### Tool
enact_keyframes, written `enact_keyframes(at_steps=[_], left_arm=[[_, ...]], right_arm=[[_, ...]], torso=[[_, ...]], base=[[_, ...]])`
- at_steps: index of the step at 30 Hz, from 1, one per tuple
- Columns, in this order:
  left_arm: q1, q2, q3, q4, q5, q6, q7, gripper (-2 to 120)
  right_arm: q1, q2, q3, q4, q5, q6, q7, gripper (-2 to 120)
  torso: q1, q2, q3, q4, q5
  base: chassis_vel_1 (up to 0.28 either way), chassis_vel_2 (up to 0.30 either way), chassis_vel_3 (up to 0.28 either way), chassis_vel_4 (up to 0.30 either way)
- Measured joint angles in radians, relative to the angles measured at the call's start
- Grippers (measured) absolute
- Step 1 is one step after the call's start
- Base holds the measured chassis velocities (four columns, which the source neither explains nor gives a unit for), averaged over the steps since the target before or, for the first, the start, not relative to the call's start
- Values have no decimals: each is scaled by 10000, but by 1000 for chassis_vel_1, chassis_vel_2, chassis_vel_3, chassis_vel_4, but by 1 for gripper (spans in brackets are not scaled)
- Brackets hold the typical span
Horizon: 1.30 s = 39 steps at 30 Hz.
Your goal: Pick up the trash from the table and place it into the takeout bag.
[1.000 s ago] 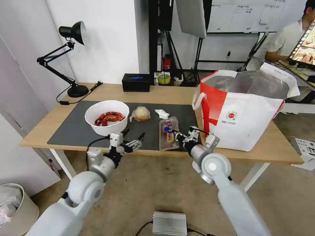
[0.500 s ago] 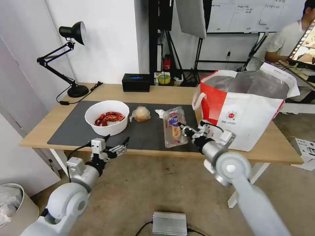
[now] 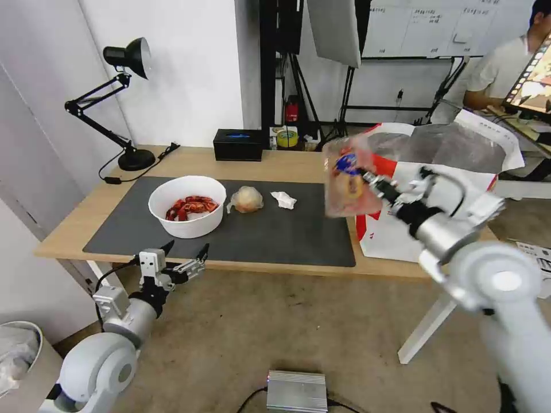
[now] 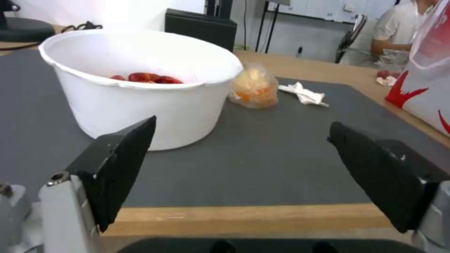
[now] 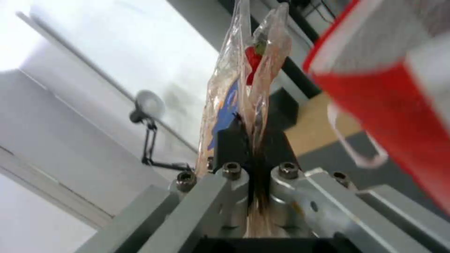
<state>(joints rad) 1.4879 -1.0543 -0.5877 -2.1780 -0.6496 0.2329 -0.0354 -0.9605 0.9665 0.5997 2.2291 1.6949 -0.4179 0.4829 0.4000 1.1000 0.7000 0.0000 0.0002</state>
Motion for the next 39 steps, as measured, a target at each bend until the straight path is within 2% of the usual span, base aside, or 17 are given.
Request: enact_keyframes(at_steps=[2, 6, 8, 10, 12, 14, 18, 23, 26, 38, 39], left_arm=[[62, -24, -82, -104, -1, 0, 3, 100], [101, -45, -126, -171, -1, 0, 4, 100], [152, -100, -172, -268, 4, 0, 6, 100], [162, -123, -182, -290, 11, 0, 7, 100], [222, -267, -205, -397, 72, -1, 9, 100], [231, -284, -206, -408, 84, -1, 10, 100], [356, -542, -296, -543, 212, 0, 34, 100], [411, -630, -397, -578, 224, -1, 70, 100], [452, -719, -489, -587, 242, -1, 180, 100], [456, -835, -488, -555, 259, -1, 208, 100], [453, -890, -452, -512, 280, -2, 219, 100]], right_arm=[[171, -297, 474, 21, 564, 95, 199, 0], [330, -534, 752, -43, 906, 214, 327, 0], [619, -1021, 1108, -281, 1396, 444, 548, 0], [693, -1112, 1174, -353, 1484, 491, 599, 0], [1142, -1526, 1372, -870, 1917, 685, 891, 0], [1208, -1569, 1382, -956, 1960, 707, 937, 0], [2053, -1895, 1364, -1932, 2363, 841, 1486, 0], [2655, -1953, 1207, -2520, 2491, 846, 1875, 0], [3302, -1897, 906, -3030, 2575, 846, 2879, 0], [3616, -1755, 627, -3168, 2646, 838, 3981, 0], [3763, -1642, 474, -3212, 2699, 831, 4664, 0]], torso=[[-1, 0, -1, -1, 0], [-1, 0, -1, 0, 1], [0, 0, 0, 0, 0], [0, 0, 0, -1, 0], [0, 0, 0, -1, 1], [0, 0, 0, -1, 0], [0, 0, 0, -1, 0], [0, 0, 0, 0, 1], [0, 0, 0, 0, 0], [1, -1, 1, 1, -1], [0, 0, 0, 1, -2]], base=[[0, 0, 0, 0], [0, 0, 0, 0], [0, 0, 0, 0], [0, 0, 0, 0], [0, 0, 0, 0], [0, 0, 0, 0], [0, 0, 0, 0], [0, 0, 0, 0], [0, 0, 0, 0], [0, 0, 0, 0], [0, 0, 0, 0]])
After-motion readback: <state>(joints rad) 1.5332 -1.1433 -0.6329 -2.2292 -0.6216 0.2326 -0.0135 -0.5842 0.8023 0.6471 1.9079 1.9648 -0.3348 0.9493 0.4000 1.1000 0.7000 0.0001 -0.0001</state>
